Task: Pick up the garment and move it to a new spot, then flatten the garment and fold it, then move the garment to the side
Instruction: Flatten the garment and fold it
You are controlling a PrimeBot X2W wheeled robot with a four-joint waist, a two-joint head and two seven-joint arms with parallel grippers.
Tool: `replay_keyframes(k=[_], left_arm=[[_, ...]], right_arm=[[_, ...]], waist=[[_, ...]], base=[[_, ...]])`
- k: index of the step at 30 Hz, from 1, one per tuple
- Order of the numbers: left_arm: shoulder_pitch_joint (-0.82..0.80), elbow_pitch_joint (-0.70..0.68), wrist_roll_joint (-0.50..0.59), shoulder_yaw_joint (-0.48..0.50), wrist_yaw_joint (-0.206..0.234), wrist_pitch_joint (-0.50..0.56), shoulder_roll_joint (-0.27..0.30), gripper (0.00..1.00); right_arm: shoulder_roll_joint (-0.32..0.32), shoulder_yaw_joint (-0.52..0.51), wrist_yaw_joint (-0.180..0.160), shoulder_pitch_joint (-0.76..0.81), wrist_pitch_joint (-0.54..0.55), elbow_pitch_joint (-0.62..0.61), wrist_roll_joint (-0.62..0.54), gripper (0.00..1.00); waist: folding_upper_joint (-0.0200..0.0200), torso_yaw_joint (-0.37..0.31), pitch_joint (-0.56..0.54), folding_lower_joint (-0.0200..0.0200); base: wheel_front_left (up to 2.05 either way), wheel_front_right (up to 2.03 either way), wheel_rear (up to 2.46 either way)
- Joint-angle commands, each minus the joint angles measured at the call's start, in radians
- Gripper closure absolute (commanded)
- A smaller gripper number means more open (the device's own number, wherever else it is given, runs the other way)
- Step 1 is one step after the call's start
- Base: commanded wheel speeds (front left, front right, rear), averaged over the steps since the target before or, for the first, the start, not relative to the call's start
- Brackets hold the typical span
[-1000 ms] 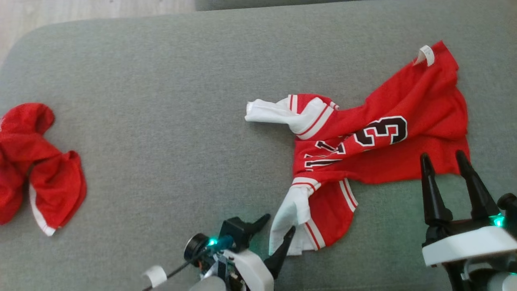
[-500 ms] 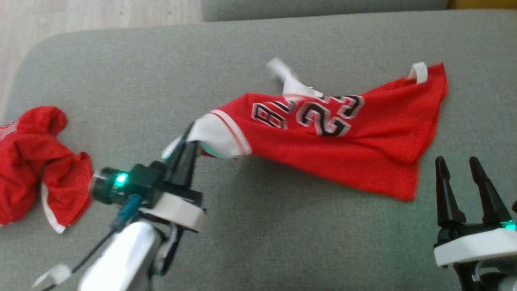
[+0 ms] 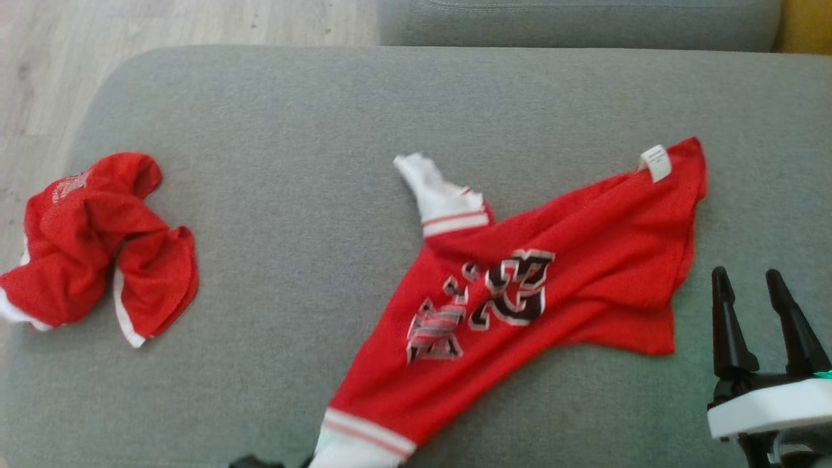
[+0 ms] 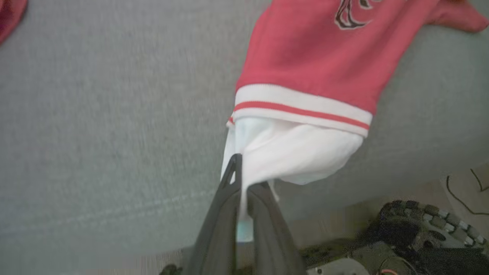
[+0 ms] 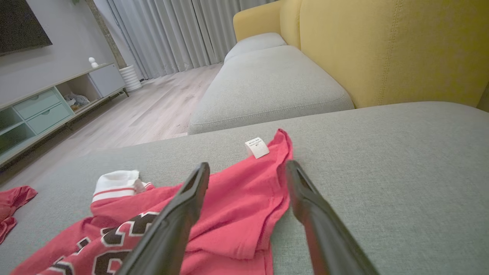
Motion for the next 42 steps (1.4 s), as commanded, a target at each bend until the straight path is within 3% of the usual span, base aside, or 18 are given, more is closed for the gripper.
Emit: replay_keyframes(k=[1, 5, 6, 7, 11, 15, 20, 30, 42], left_arm=[[-0.014, -0.002, -0.013, 0.023, 0.009, 0.001, 0.008, 1.0], [0.004, 0.065, -0.045, -0.009, -0.03, -0.041, -0.044, 1.0], [-0.003, 0.082, -0.046, -0.011, -0.04, -0.072, -0.064, 0.68], [-0.012, 0.101, -0.043, -0.011, -0.048, -0.104, -0.08, 0.0], [-0.072, 0.121, -0.032, 0.025, -0.067, -0.248, -0.134, 0.0], [-0.116, 0.098, -0.032, 0.076, -0.064, -0.331, -0.15, 0.0], [-0.191, 0.051, -0.007, 0.172, -0.026, -0.408, -0.126, 0.0], [-0.31, 0.095, 0.056, 0.269, 0.039, -0.394, -0.045, 0.0], [-0.322, 0.12, 0.044, 0.27, 0.037, -0.375, -0.035, 0.0]], right_arm=[[-0.007, 0.017, -0.001, -0.013, 0.0, -0.033, 0.0, 0.0], [-0.007, 0.015, -0.001, -0.013, 0.01, -0.041, -0.01, 0.0], [-0.007, 0.017, -0.001, -0.013, 0.013, -0.044, -0.013, 0.0], [-0.007, 0.019, -0.001, -0.014, 0.014, -0.048, -0.019, 0.0], [-0.007, 0.024, -0.001, -0.012, 0.026, -0.072, -0.035, 0.0], [-0.007, 0.032, -0.001, -0.01, 0.041, -0.1, -0.054, 0.0], [-0.007, 0.041, -0.001, -0.01, 0.072, -0.149, -0.074, 0.0], [-0.007, 0.053, -0.001, -0.017, 0.116, -0.214, -0.108, 0.0], [-0.007, 0.062, -0.001, -0.017, 0.122, -0.228, -0.111, 0.0]], waist=[[0.0, 0.009, -0.003, 0.0001], [0.0, 0.018, -0.007, 0.0001], [0.0, 0.018, -0.008, 0.0001], [0.0, 0.018, -0.01, 0.0001], [0.0, 0.014, -0.019, 0.0001], [0.0, 0.005, -0.029, 0.0001], [0.0, -0.014, -0.042, 0.0001], [0.0, -0.04, -0.046, 0.0001], [0.0, -0.045, -0.032, 0.0001]], base=[[0.0, 0.0, 0.0], [0.0, 0.0, 0.0], [0.0, 0.0, 0.0], [0.0, 0.0, 0.0], [0.0, 0.0, 0.0], [0.0, 0.0, 0.0], [0.0, 0.0, 0.0], [0.0, 0.0, 0.0], [0.0, 0.0, 0.0]])
